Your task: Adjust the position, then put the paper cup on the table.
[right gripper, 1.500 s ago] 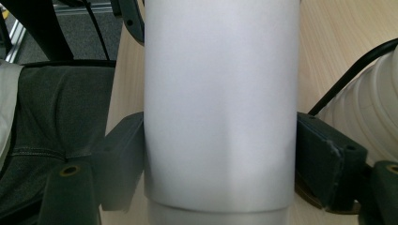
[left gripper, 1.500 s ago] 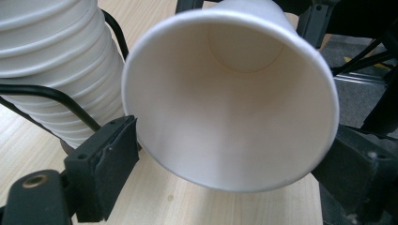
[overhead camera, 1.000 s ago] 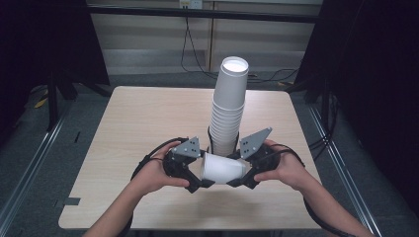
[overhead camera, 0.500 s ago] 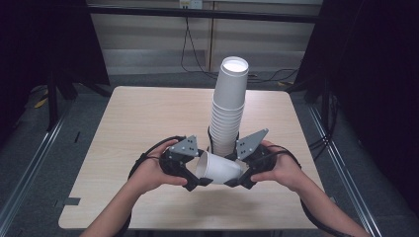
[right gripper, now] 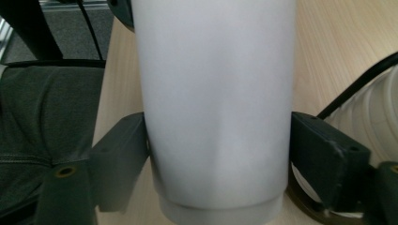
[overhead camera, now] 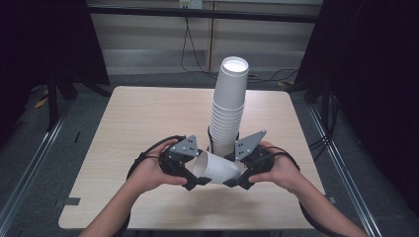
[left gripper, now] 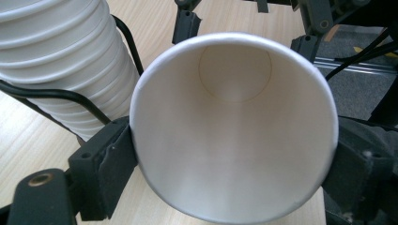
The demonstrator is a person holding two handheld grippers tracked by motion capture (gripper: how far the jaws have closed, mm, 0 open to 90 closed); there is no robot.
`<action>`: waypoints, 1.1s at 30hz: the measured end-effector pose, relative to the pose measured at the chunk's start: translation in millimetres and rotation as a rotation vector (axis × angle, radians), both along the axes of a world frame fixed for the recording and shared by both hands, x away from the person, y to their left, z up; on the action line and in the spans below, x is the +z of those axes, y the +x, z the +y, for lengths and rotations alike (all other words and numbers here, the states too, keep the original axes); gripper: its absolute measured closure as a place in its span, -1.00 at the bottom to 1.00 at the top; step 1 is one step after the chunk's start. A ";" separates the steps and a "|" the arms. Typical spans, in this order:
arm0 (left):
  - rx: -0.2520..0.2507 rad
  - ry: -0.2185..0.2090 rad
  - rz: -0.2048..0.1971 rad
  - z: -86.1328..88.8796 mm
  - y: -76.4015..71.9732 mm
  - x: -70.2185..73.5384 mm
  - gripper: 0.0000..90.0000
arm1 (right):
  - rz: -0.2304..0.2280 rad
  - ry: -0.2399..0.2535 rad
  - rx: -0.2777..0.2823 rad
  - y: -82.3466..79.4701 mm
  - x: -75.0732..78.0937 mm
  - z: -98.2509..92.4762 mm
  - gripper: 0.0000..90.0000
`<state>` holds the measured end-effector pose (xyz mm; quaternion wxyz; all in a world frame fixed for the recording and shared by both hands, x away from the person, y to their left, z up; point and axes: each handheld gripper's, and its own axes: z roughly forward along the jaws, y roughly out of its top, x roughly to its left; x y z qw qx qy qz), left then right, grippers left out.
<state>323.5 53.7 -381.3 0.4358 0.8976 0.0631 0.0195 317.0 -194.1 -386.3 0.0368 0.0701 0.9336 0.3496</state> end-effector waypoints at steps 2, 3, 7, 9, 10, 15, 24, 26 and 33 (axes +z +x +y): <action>0.004 0.003 -0.003 1.5 0.5 1.1 -0.70 | 0.008 0.001 -0.011 0.1 -2.9 -1.7 -0.66; 0.011 0.011 -0.003 2.0 0.4 1.5 -0.70 | 0.003 -0.003 -0.018 0.4 -4.4 -2.6 -0.69; 0.029 0.056 -0.001 4.8 1.7 0.6 -0.70 | 0.014 -0.007 -0.037 -0.9 -10.6 -6.6 -0.69; 0.042 0.079 0.001 6.4 1.8 -0.7 -0.71 | 0.027 -0.003 -0.044 -1.4 -14.2 -8.9 -0.69; 0.046 0.077 0.009 7.4 2.1 -1.5 -0.71 | 0.027 -0.007 -0.050 -1.7 -16.0 -10.2 -0.69; 0.062 0.097 0.022 12.3 4.2 -3.7 -0.71 | 0.044 0.006 -0.091 -2.7 -26.5 -18.2 -0.69; 0.089 0.136 0.033 21.5 6.7 -5.2 -0.72 | 0.042 -0.013 -0.139 -5.2 -42.7 -28.3 -0.70; 0.097 0.149 0.036 24.7 7.6 -5.8 -0.72 | 0.038 -0.027 -0.152 -5.9 -47.1 -30.3 -0.70; 0.127 0.191 0.047 35.7 10.0 -6.6 -0.72 | 0.028 -0.069 -0.199 -9.1 -66.4 -40.8 -0.70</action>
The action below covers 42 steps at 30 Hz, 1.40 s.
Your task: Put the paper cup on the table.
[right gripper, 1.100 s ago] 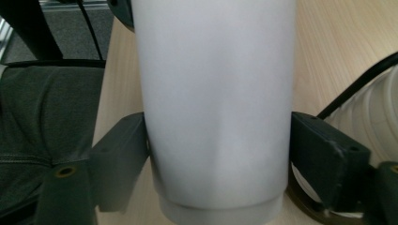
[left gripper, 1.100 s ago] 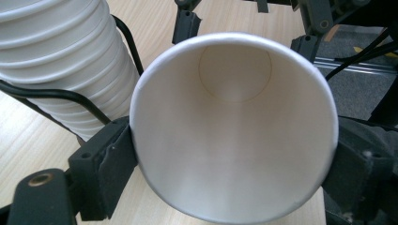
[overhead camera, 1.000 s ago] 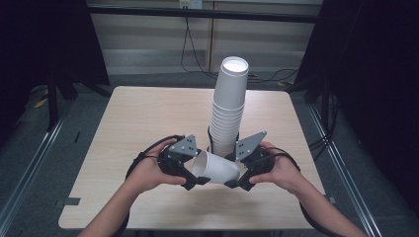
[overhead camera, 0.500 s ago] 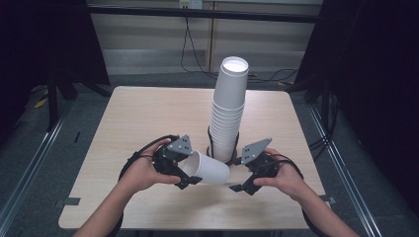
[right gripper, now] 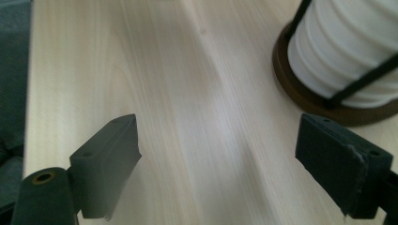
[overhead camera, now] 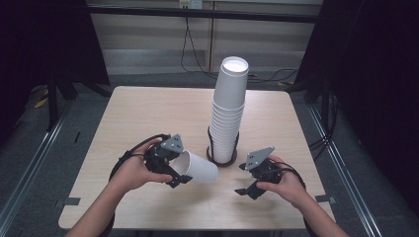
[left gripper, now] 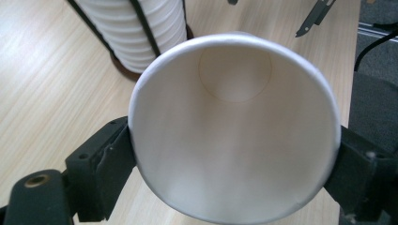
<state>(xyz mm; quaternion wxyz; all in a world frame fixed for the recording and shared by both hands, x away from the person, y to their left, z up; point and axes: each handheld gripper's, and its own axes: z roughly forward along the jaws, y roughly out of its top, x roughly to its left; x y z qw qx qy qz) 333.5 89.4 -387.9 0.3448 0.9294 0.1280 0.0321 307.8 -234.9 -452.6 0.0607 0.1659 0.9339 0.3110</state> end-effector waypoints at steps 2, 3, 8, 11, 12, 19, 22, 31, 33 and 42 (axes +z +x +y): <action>0.005 0.018 0.001 3.1 0.6 -0.6 -0.72 | 0.003 0.000 -0.003 -0.5 -4.7 -2.8 -0.70; 0.009 0.025 -0.003 4.5 0.9 -1.2 -0.73 | 0.003 0.003 -0.015 -1.4 -6.5 -3.8 -0.70; 0.022 0.047 0.001 12.7 4.0 -1.5 -0.73 | -0.008 -0.012 -0.021 -2.6 -13.4 -8.2 -0.70; 0.042 0.054 0.009 17.3 5.6 -0.9 -0.73 | -0.019 -0.033 -0.027 -3.1 -17.0 -9.4 -0.70; 0.048 0.065 0.007 18.8 6.2 -1.0 -0.73 | -0.025 -0.033 -0.031 -3.0 -18.8 -9.7 -0.70; 0.073 0.110 0.015 28.6 11.7 1.5 -0.74 | -0.024 -0.023 -0.060 -5.0 -33.1 -11.4 -0.70; 0.076 0.145 0.018 31.8 14.9 4.9 -0.74 | -0.017 0.009 -0.082 -6.3 -38.7 -14.7 -0.69; 0.096 0.180 0.022 35.0 21.6 7.7 -0.75 | -0.010 0.082 -0.125 -8.8 -44.9 -21.4 -0.70; 0.106 0.183 0.028 34.9 22.3 8.2 -0.75 | -0.014 0.086 -0.123 -9.1 -45.5 -22.5 -0.70; 0.114 0.219 0.050 37.2 26.2 8.7 -0.75 | -0.039 0.140 -0.156 -11.3 -50.4 -25.5 -0.71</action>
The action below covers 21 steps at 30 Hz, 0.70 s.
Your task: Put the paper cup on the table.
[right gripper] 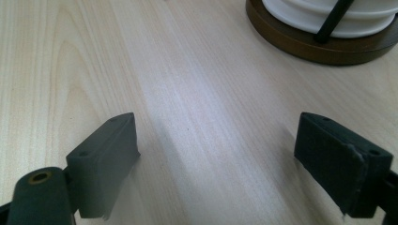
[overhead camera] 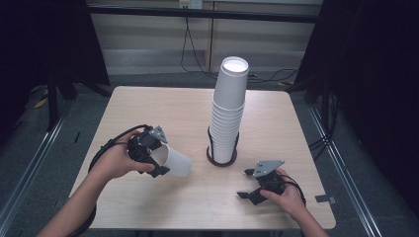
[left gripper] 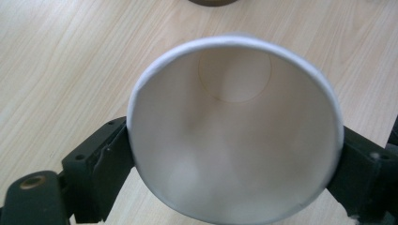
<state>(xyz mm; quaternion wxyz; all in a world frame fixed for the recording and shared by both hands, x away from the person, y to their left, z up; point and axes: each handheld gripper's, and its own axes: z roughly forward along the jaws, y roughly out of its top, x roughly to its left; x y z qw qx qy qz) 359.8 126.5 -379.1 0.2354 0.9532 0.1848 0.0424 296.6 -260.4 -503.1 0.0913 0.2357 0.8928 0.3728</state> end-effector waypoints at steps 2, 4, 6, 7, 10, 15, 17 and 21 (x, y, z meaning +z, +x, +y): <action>-0.003 0.007 -0.002 0.1 0.6 0.9 -0.75 | 0.000 0.000 0.000 0.0 0.0 0.0 -0.71; 0.001 0.015 0.002 0.1 1.3 1.2 -0.75 | 0.002 0.001 -0.001 0.0 0.0 0.0 -0.71; 0.014 0.018 0.007 -0.2 1.6 0.8 -0.76 | 0.000 0.000 -0.001 0.0 -0.1 0.0 -0.71; 0.010 0.031 0.007 -0.1 2.4 1.0 -0.76 | 0.000 0.000 0.000 0.0 -0.1 0.0 -0.71; 0.012 0.053 -0.002 -0.9 3.5 -0.2 -0.77 | 0.000 0.001 -0.001 0.1 -0.1 0.0 -0.71; 0.019 0.091 0.010 -3.3 5.2 -2.8 -0.78 | -0.001 0.001 -0.002 0.1 -0.1 0.0 -0.71; 0.014 0.103 0.002 -5.9 4.8 -6.1 -0.79 | 0.000 0.001 -0.002 0.1 -0.2 0.0 -0.71; -0.002 0.113 0.010 -10.3 6.6 -9.7 -0.80 | 0.000 0.001 -0.002 0.1 -0.1 0.0 -0.71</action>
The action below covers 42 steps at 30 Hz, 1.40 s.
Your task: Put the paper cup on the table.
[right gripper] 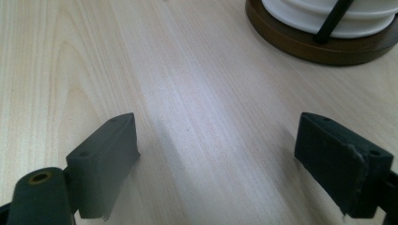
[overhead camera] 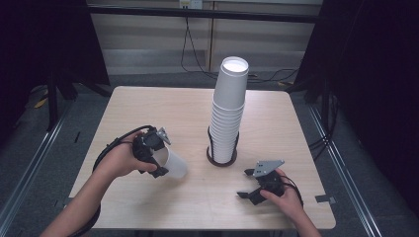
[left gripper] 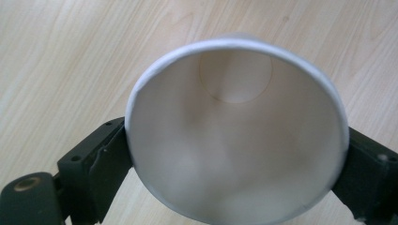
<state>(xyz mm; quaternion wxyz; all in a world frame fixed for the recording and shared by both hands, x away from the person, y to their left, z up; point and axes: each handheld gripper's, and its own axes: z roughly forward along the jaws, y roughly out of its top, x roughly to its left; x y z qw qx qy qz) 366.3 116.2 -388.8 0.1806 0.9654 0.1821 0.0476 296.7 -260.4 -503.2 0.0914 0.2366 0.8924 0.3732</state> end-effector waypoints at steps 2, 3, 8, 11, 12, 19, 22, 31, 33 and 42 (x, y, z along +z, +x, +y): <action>-0.005 0.009 -0.001 -2.9 0.2 -2.3 -0.81 | 0.001 0.000 0.000 -0.1 0.0 0.0 -0.71; -0.005 0.006 -0.002 -4.5 -0.1 -4.0 -0.81 | 0.000 0.000 0.000 0.0 0.0 0.0 -0.71; -0.021 0.000 0.002 -9.2 0.2 -6.8 -0.82 | -0.001 0.000 0.001 0.0 0.0 0.0 -0.71; -0.022 -0.002 -0.007 -9.4 -0.3 -7.2 -0.82 | 0.000 0.000 0.000 -0.1 0.0 0.0 -0.71; -0.021 -0.015 -0.014 -9.2 -0.3 -7.6 -0.82 | 0.000 -0.001 0.002 0.0 0.0 -0.1 -0.71; -0.034 -0.032 -0.024 -8.9 0.8 -7.9 -0.83 | -0.001 0.000 0.001 0.0 0.0 0.0 -0.71; -0.031 -0.049 -0.036 -10.2 0.4 -9.0 -0.84 | 0.001 0.001 0.000 -0.1 0.0 0.1 -0.71; -0.025 -0.100 -0.074 -11.9 1.2 -17.3 -0.87 | -0.001 -0.001 0.003 0.1 0.0 -0.1 -0.71; -0.021 -0.122 -0.074 -11.5 1.6 -20.0 -0.88 | 0.000 0.000 0.000 -0.1 0.0 0.0 -0.71; -0.007 -0.184 -0.083 -14.2 2.8 -28.0 -0.89 | -0.001 -0.001 0.003 0.1 0.0 -0.1 -0.71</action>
